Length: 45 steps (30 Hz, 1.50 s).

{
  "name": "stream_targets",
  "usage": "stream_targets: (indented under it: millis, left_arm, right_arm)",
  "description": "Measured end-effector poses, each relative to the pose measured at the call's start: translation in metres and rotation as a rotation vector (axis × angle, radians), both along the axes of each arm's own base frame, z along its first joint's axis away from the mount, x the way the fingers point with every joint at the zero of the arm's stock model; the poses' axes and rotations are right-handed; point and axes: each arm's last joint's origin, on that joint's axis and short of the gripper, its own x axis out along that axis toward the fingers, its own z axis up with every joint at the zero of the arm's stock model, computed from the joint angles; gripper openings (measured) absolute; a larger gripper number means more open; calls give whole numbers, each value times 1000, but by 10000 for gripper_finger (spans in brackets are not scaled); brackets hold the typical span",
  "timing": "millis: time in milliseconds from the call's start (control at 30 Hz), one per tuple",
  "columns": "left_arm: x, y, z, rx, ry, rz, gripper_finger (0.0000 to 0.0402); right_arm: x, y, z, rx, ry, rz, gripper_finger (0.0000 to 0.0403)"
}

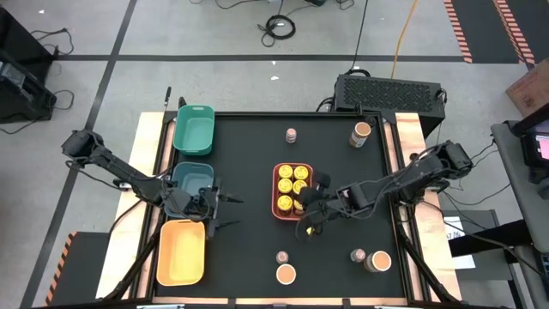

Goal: Sort spices by type
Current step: Put the yellow seasoning bottle in the orange bin

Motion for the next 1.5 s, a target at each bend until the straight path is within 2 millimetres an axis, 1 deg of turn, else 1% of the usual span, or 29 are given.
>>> stream_targets:
  millis: [200, 333, 433, 567, 633, 833, 1500]
  left_arm:
    - [0, 0, 0, 2, 4, 1, 286]
    - [0, 0, 0, 1, 4, 1, 286]
    - [0, 0, 0, -4, 4, 2, 286]
    - [0, 0, 0, -5, 3, 2, 286]
    - [0, 0, 0, -5, 3, 2, 286]
    - [0, 0, 0, -4, 3, 5, 286]
    - [0, 0, 0, -4, 3, 6, 286]
  right_arm:
    - [-8, 14, -1, -23, -9, -32, 0]
    - [-12, 19, -1, -43, -20, -56, 0]
    - [-12, 19, -4, -38, -23, -64, 0]
    - [-16, 17, -16, -27, -15, -84, 0]
    - [-16, 19, -18, -27, -37, -81, 0]
    - [-17, 21, -18, -44, -46, -81, 0]
    - [-17, 18, -20, -32, -32, -100, 0]
